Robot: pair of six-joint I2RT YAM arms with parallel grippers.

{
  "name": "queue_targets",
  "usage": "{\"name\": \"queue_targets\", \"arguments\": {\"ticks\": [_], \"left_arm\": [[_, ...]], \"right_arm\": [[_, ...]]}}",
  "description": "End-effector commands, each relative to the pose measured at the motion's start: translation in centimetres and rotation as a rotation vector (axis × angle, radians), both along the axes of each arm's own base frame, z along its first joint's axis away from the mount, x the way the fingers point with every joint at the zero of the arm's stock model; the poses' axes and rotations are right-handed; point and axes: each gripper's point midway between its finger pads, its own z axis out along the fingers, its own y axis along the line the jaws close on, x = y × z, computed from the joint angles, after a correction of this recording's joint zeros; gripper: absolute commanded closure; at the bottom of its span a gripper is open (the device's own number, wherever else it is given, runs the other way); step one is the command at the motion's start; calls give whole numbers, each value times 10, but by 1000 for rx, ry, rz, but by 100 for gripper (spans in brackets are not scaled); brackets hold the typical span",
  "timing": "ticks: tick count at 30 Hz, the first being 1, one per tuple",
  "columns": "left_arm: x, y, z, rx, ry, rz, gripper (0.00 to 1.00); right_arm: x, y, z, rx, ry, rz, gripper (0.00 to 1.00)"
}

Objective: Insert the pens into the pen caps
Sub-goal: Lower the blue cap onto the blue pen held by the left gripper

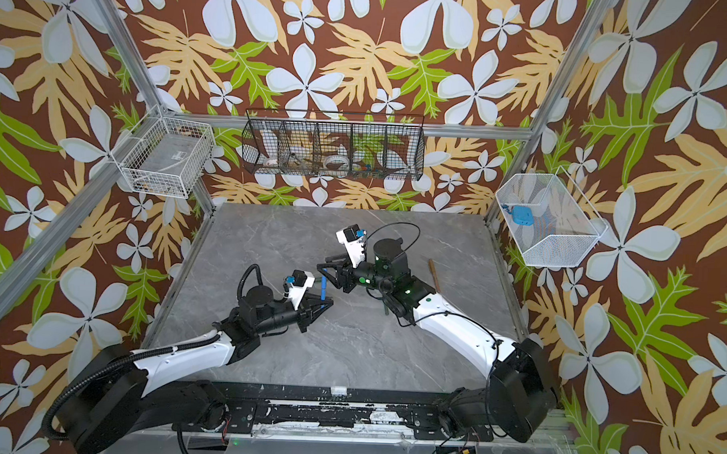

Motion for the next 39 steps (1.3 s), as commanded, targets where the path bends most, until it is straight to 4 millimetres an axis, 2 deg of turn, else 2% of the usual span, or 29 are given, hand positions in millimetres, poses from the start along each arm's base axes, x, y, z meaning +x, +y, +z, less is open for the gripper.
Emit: {"name": "queue_targets", "arguments": {"ticks": [1, 8, 15, 20, 27, 30, 34, 39], "left_arm": [[2, -1, 9, -15, -36, 4, 100], [3, 0, 9, -15, -35, 9, 100], [4, 1, 9, -34, -31, 23, 100], [8, 5, 16, -44, -49, 54, 100], [15, 5, 44, -87, -111, 84, 100], [25, 6, 68, -101, -158, 121, 100], [28, 10, 102, -169, -254, 156, 100], [30, 1, 130, -194, -341, 117, 100]], "right_arm": [[-4, 3, 1, 10, -3, 24, 60], [-5, 2, -8, 3, 19, 25, 69], [-6, 2, -17, -10, 38, 33, 88], [-11, 2, -23, -47, 40, 59, 92], [-26, 1, -13, -86, 7, 133, 93], [-35, -3, -7, -109, -13, 165, 93], [-45, -12, -1, -141, -41, 168, 94], [-54, -19, -4, -172, -37, 179, 97]]}}
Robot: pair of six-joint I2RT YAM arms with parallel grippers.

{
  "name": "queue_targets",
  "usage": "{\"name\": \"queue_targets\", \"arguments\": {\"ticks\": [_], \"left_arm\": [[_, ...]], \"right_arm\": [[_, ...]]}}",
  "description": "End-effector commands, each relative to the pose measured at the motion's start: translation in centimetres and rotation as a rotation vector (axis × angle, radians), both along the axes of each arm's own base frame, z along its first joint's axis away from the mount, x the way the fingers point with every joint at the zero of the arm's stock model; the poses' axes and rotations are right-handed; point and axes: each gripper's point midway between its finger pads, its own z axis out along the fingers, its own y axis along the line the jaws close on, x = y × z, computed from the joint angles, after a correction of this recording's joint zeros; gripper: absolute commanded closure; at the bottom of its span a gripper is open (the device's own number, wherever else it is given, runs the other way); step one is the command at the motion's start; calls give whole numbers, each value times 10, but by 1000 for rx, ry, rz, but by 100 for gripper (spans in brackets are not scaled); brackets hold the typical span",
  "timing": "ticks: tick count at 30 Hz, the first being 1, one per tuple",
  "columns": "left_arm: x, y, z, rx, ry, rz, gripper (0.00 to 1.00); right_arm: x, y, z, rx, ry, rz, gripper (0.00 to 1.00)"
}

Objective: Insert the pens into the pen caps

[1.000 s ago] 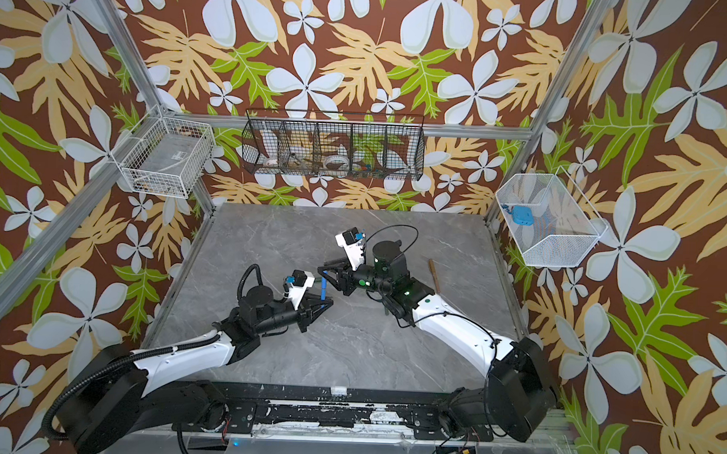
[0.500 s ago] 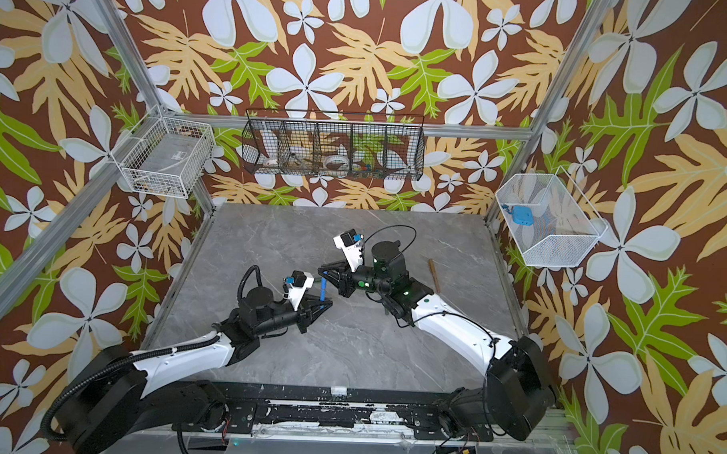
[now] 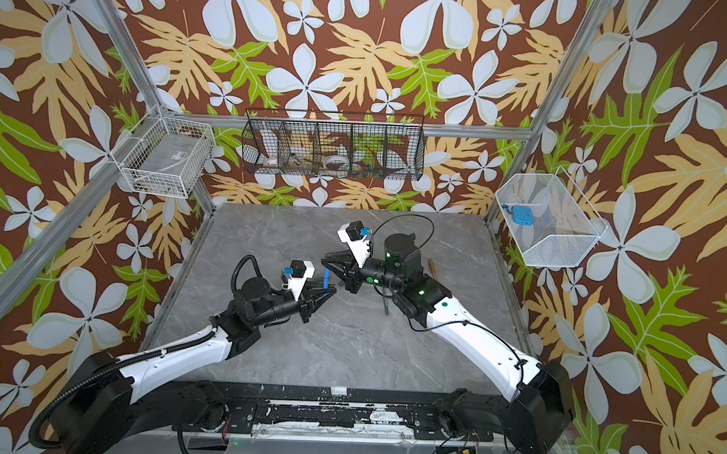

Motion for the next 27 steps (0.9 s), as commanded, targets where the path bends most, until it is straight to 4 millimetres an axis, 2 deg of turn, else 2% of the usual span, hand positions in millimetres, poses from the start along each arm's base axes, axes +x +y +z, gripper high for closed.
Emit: {"name": "queue_targets", "arguments": {"ticks": [1, 8, 17, 20, 25, 27], "left_arm": [[19, 11, 72, -174, -181, 111, 100], [24, 18, 107, -248, -276, 162, 100], [25, 23, 141, -332, -314, 184, 100], [27, 25, 149, -350, -315, 186, 100], [31, 35, 160, -397, -307, 195, 100], [31, 40, 163, -419, -302, 192, 100]], "right_arm": [[-28, -6, -55, -157, 190, 90, 98], [-36, -10, -76, -186, 248, 100, 100], [-48, -13, -88, -208, 246, 102, 100], [-54, -11, -98, -232, 262, 111, 100], [-58, -13, -128, -318, 286, 77, 100], [-58, -17, -133, -329, 287, 50, 100]]}}
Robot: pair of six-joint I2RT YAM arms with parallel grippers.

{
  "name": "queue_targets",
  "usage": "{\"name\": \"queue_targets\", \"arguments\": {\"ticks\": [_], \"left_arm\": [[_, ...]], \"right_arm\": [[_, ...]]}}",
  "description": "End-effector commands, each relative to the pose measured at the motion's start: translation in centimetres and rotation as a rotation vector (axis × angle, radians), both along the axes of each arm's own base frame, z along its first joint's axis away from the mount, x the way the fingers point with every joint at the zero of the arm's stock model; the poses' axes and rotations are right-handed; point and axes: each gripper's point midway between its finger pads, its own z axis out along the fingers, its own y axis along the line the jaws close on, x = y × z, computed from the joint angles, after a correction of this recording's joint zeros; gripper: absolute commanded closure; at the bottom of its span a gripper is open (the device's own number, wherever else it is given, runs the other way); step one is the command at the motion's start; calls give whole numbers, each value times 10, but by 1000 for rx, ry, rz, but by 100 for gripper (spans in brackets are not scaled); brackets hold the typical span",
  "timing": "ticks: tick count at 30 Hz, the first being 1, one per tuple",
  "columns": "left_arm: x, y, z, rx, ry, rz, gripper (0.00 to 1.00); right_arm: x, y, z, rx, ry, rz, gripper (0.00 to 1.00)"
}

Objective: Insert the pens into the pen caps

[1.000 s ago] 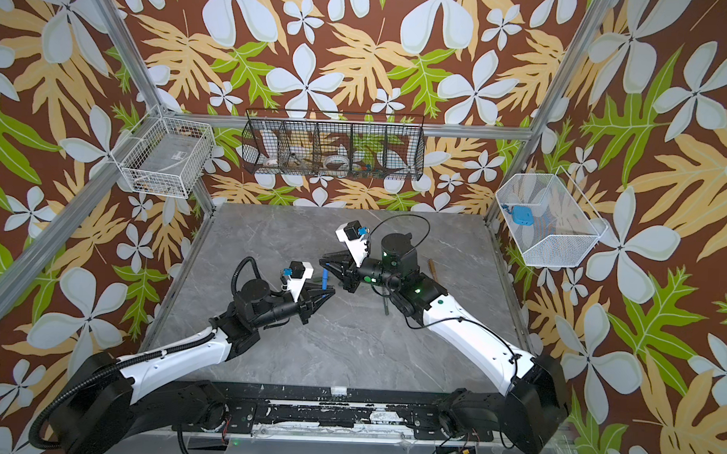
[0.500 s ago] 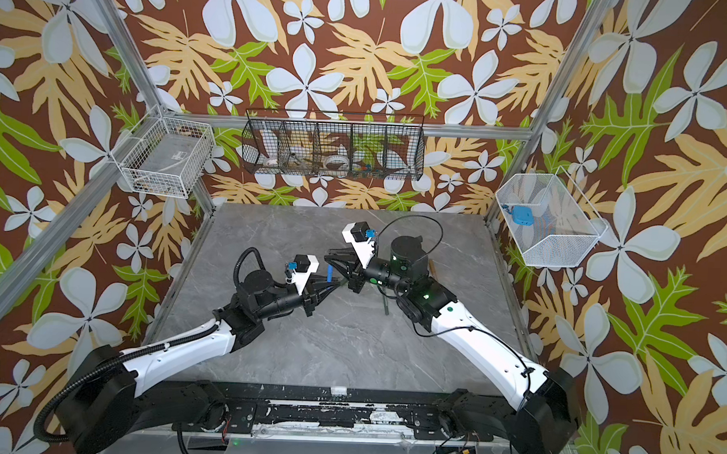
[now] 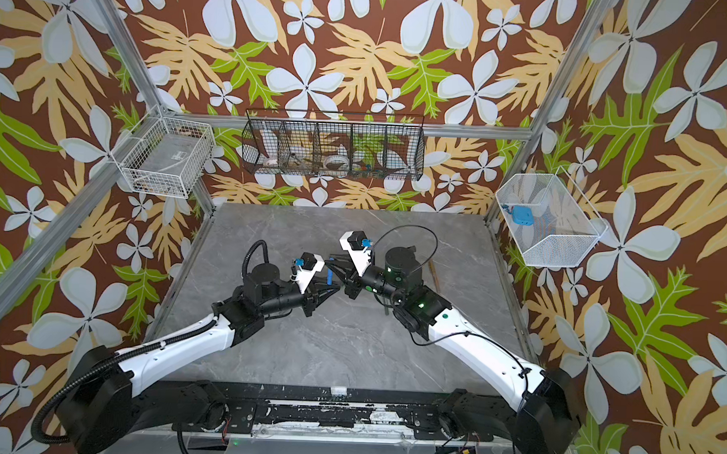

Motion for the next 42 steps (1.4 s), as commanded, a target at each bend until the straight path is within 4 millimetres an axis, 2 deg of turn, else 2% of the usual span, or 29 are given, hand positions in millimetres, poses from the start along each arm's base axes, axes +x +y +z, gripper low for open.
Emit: {"name": "queue_targets", "arguments": {"ticks": [1, 4, 5, 8, 12, 15, 17, 24, 29, 34, 42], "left_arm": [[19, 40, 179, -546, -430, 201, 100], [21, 39, 170, -527, -407, 203, 100], [21, 37, 166, -522, -397, 196, 100], [19, 34, 150, -504, -353, 171, 100], [14, 27, 116, -457, -251, 129, 100], [2, 24, 94, -442, -188, 78, 100], [-7, 21, 82, -425, -147, 37, 100], [-34, 3, 60, -396, -6, -152, 100], [-47, -3, 44, -359, 58, -240, 100], [-53, -6, 35, -342, 84, -274, 100], [-53, -9, 32, -322, 63, -276, 100]], "right_arm": [[-58, -15, -101, -272, 368, 135, 100], [-50, -24, -80, -235, 290, 59, 85], [-48, -27, -70, -213, 259, 37, 76], [-44, -35, -39, -142, 170, -9, 60], [-49, -43, 7, -27, 61, -9, 48], [-56, -47, 30, 31, 10, 17, 42], [-58, -47, 38, 39, -7, 35, 41], [-54, -23, 39, -13, 17, 146, 38], [-57, -11, 48, 26, 40, 286, 37], [-48, -10, 51, 40, 65, 335, 38], [-31, 3, 43, 15, 112, 356, 41]]}}
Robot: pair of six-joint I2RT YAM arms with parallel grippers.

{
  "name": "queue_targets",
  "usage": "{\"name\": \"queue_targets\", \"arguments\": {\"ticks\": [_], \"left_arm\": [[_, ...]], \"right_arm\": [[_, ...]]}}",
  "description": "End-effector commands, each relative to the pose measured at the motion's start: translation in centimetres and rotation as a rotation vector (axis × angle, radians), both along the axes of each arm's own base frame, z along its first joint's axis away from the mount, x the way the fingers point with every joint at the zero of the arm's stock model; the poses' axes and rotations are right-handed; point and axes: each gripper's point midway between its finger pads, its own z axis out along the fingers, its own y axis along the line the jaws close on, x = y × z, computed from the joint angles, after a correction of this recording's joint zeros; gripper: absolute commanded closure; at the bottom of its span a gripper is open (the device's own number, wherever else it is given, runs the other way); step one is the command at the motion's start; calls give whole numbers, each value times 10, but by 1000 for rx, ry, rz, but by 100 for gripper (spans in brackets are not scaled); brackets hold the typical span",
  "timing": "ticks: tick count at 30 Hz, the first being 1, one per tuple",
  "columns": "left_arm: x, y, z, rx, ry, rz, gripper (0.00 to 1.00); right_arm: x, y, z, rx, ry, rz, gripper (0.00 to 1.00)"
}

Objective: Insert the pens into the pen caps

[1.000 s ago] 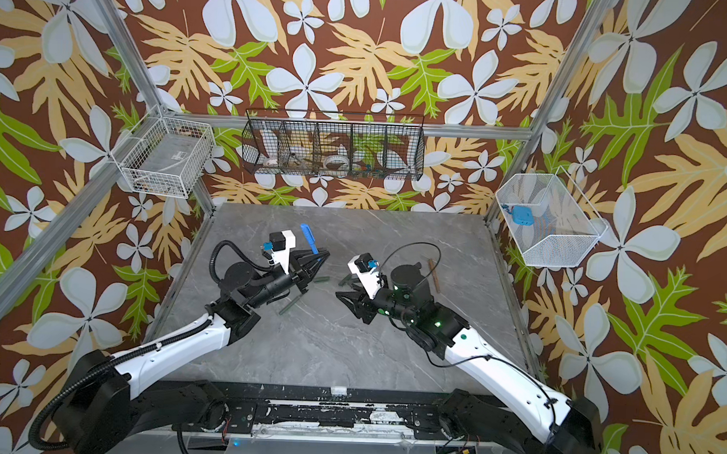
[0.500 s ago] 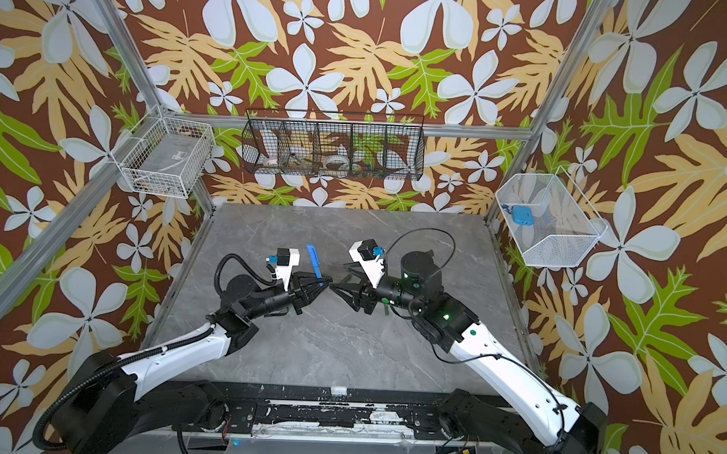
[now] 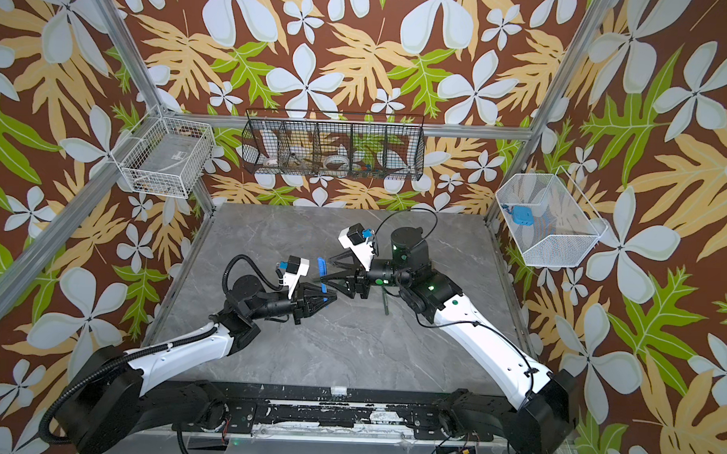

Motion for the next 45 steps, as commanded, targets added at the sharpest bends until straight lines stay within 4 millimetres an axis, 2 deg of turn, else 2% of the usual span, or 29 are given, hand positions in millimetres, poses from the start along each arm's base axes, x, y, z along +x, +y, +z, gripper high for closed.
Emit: {"name": "queue_targets", "arguments": {"ticks": [1, 4, 10, 15, 20, 24, 26, 34, 39, 42, 45], "left_arm": [[-2, -2, 2, 4, -39, -12, 100], [0, -2, -1, 15, -46, -6, 100], [4, -2, -2, 25, -55, 9, 100], [10, -3, -5, 32, -52, 30, 100], [16, -3, -2, 13, -64, 60, 100], [21, -5, 12, -29, -96, 66, 100], [24, -7, 20, -48, -111, 61, 100], [24, -1, 76, -204, -209, 0, 100], [15, 6, 107, -264, -292, -27, 100], [14, 7, 116, -262, -326, -19, 100], [21, 7, 115, -225, -339, 24, 100]], "right_arm": [[3, 4, 2, -2, 9, 24, 42], [16, 4, -1, -16, 25, -17, 43], [20, 10, -10, -22, 77, 10, 49], [12, 12, -13, 3, 103, 64, 62], [3, 9, -19, 13, 114, 80, 85], [-2, 7, -30, -5, 137, 87, 97], [-3, 6, -37, -17, 152, 91, 100], [-15, 2, -77, -88, 239, 125, 100], [-21, -2, -104, -141, 284, 135, 100], [-23, -2, -114, -155, 309, 144, 100], [-22, -2, -114, -149, 307, 147, 100]]}}
